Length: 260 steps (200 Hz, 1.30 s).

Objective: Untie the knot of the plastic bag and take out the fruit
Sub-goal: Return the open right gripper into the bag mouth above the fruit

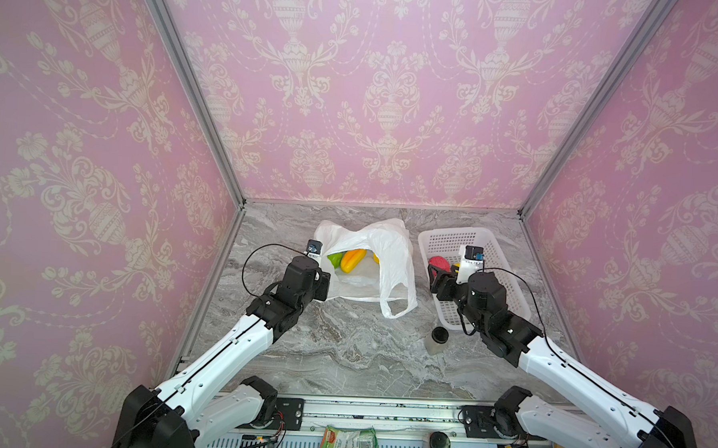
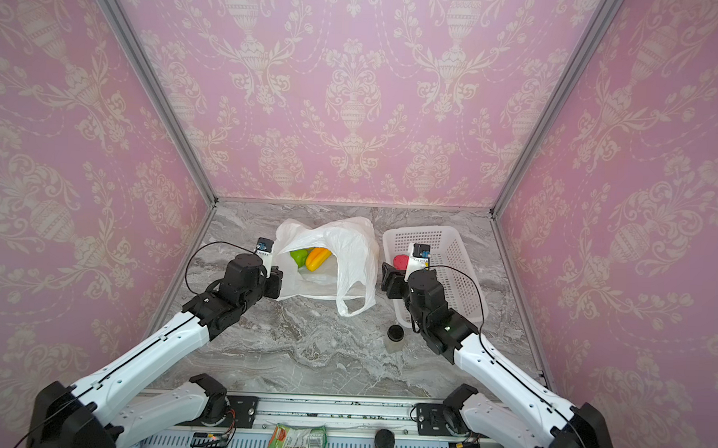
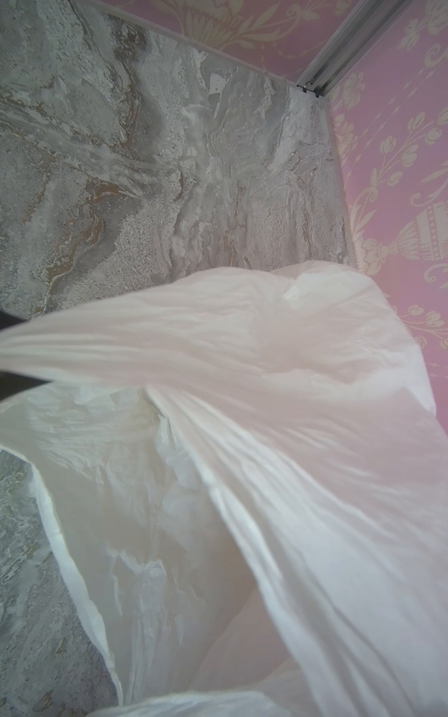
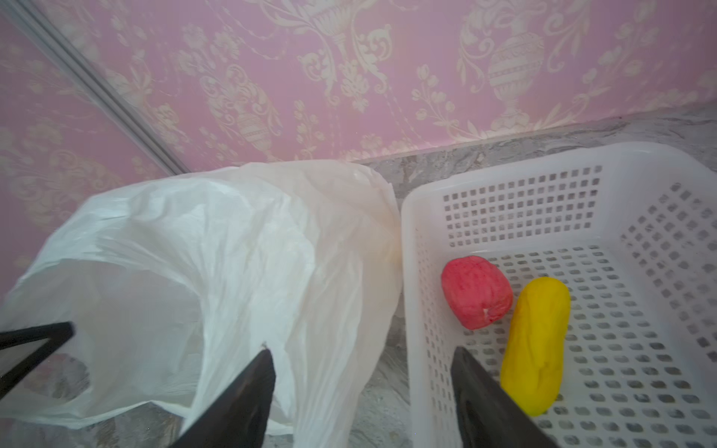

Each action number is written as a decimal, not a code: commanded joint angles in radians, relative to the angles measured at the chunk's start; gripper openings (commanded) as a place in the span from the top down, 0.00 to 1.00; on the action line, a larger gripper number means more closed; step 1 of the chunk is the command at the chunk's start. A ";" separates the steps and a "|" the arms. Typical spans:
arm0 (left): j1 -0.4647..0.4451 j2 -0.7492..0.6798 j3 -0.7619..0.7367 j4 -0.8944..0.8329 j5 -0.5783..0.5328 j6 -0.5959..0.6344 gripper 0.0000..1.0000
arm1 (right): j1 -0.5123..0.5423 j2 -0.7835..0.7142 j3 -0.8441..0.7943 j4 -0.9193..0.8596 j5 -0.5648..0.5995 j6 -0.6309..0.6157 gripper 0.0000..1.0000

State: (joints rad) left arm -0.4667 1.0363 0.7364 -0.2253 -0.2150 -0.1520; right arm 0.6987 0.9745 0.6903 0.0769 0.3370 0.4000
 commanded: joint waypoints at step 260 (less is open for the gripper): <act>0.003 -0.039 0.003 0.012 0.025 -0.015 1.00 | 0.287 1.034 0.536 0.076 0.035 0.114 0.18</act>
State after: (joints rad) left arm -0.4667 0.9928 0.7380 -0.2245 -0.2100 -0.1524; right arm 0.9676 1.9583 1.1881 0.1513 0.4267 0.5026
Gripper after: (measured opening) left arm 0.046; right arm 0.795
